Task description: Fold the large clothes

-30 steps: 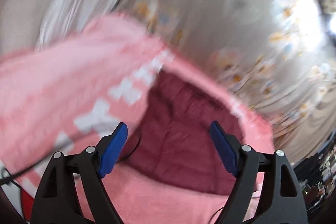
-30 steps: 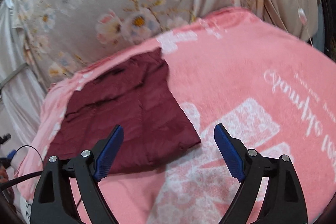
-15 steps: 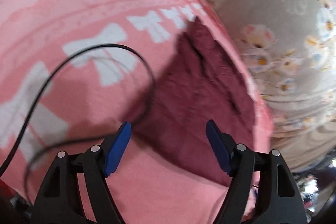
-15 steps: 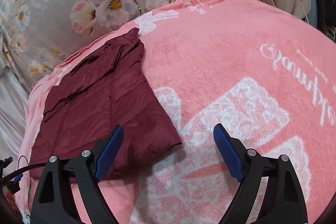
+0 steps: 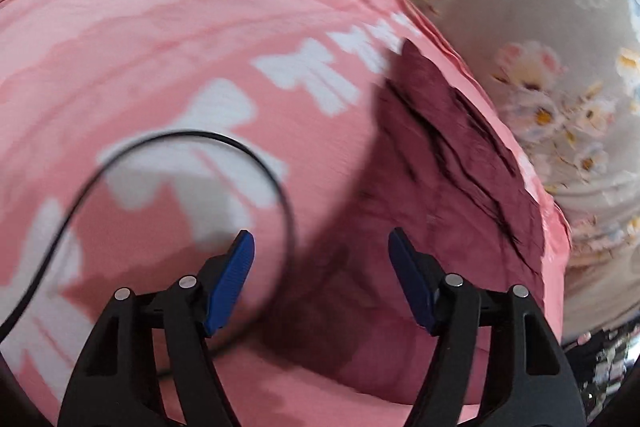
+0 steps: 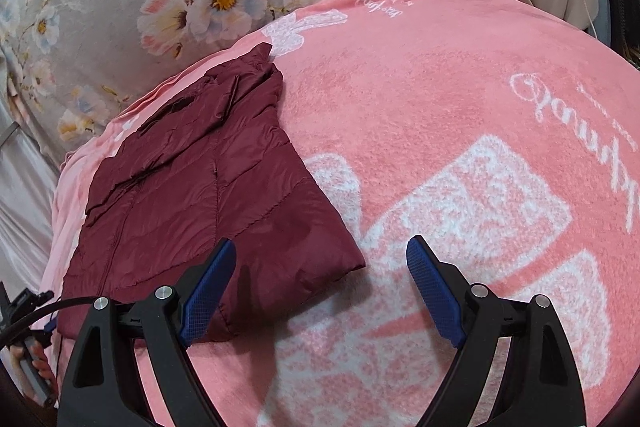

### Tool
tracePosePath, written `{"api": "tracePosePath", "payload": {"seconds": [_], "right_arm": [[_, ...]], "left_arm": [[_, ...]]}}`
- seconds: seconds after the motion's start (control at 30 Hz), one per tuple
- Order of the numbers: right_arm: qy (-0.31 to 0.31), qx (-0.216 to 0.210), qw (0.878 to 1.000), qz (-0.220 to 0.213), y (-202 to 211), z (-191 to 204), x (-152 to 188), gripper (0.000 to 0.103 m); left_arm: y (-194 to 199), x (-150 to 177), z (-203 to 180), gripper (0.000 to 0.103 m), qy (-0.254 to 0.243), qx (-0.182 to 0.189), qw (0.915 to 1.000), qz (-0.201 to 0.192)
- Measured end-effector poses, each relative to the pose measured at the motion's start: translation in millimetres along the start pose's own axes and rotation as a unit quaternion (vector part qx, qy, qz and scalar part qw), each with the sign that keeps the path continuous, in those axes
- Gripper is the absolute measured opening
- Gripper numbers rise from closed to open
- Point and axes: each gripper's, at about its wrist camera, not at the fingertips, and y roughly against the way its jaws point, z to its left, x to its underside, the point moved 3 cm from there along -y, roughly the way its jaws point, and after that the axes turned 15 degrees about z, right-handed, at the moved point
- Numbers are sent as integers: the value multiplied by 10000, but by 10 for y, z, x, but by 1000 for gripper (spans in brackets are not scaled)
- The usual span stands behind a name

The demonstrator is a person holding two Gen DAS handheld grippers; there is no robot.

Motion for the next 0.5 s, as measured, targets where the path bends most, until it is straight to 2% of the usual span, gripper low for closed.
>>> {"api": "tracePosePath", "payload": {"seconds": [0.07,0.1,0.17,0.23,0.27,0.3,0.37,0.4,0.43,0.5], "right_arm": [[5,-20,10000,62,-57,24,-19,85],[-4,-43,9999,97,-86,34,-23,85],[-25,-96,9998,157,-134,59,-27,83],[-22,-226,9995,231,-173,86,-35,71],[-21,-289,9992,278,-191,99,-39,58],[-34,-334,9989,322,-208,106,-45,51],[-82,-459,9982,370,-215,105,-60,23],[-121,-543,9979,338,-194,106,-71,13],[-131,-582,9978,292,-161,109,-80,11],[-19,-590,9981,171,-64,165,-84,7]], "left_arm": [[-14,14,183,67,148,156,9996,179],[1,40,208,67,56,251,9995,178],[25,79,179,67,-75,205,9995,246],[23,114,117,69,-162,360,9986,364],[6,149,70,69,-211,469,9975,480],[-17,182,24,68,-255,513,9967,577],[-47,230,-32,68,-319,472,9961,673],[-32,264,-60,60,-347,464,9957,727],[-31,290,-78,42,-350,451,9951,804],[-31,340,-120,21,-346,540,9932,967]]}}
